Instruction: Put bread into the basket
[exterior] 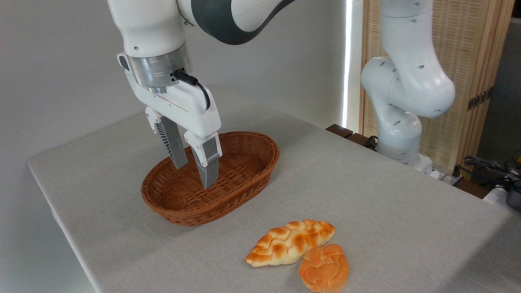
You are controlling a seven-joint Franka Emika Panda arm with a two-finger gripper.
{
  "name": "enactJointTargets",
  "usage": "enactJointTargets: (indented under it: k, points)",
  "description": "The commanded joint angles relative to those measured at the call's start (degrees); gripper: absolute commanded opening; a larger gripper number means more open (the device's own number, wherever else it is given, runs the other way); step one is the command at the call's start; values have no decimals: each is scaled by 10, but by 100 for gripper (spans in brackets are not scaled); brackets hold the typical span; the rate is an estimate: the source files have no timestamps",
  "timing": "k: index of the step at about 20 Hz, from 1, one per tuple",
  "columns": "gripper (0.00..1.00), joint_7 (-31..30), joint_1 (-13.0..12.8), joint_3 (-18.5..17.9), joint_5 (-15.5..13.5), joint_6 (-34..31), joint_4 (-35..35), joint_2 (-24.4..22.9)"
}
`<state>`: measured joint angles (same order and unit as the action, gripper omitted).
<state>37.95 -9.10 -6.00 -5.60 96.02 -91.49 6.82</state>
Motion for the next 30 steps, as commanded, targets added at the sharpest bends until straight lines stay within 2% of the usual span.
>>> enactJointTargets:
  k: [1, 10, 15, 17, 20, 22, 24, 30]
  points:
    - [100, 3, 7, 7, 0, -7, 4, -2]
    - [100, 20, 7, 7, 0, -2, -10, -4]
    - [100, 53, 8, 6, 3, 7, -80, -53]
    - [100, 58, 8, 8, 32, 23, -117, -77]
    - [100, 61, 8, 5, 40, 56, -162, -92]
    - [100, 67, 9, 4, 61, 103, -202, -101]
    - [100, 84, 10, -16, 79, 133, -232, -113]
    - [100, 217, 10, -87, 81, 153, -280, -146]
